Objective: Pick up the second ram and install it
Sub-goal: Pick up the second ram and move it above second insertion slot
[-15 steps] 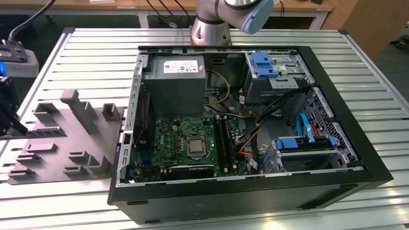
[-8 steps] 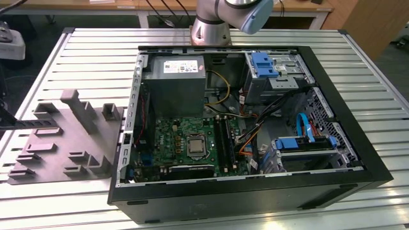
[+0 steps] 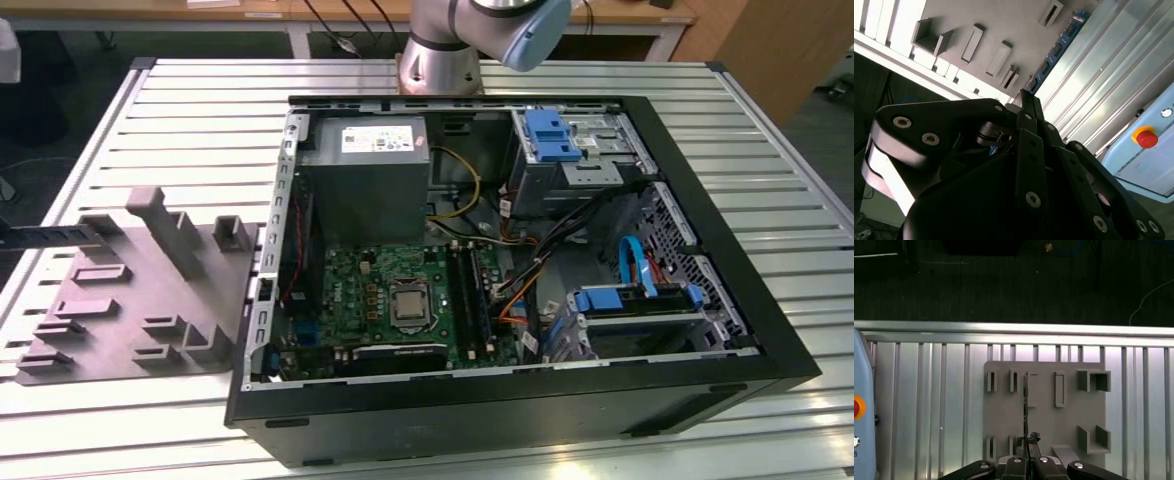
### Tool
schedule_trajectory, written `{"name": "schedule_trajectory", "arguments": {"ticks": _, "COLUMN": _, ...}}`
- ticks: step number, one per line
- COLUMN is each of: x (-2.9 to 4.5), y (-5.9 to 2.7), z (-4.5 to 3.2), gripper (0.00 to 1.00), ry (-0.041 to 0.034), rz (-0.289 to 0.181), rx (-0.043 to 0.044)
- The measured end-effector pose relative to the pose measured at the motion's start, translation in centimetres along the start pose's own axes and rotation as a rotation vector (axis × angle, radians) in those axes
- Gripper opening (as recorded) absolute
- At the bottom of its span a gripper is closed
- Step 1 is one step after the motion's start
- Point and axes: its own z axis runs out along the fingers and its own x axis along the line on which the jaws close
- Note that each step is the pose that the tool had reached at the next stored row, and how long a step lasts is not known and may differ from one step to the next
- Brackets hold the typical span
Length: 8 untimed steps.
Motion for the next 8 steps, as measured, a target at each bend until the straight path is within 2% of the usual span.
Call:
{"name": "schedule_trajectory", "arguments": {"ticks": 3, "x": -0.07, "y": 0.03, "z": -0.84, "gripper": 0.12, "ry": -0.0001, "rz": 0.0, "rx": 0.0001}}
{"name": "schedule_trajectory", "arguments": {"ticks": 8, "x": -0.1, "y": 0.05, "z": -1.55, "gripper": 0.12, "ry": 0.0, "rz": 0.0, "rx": 0.0001}}
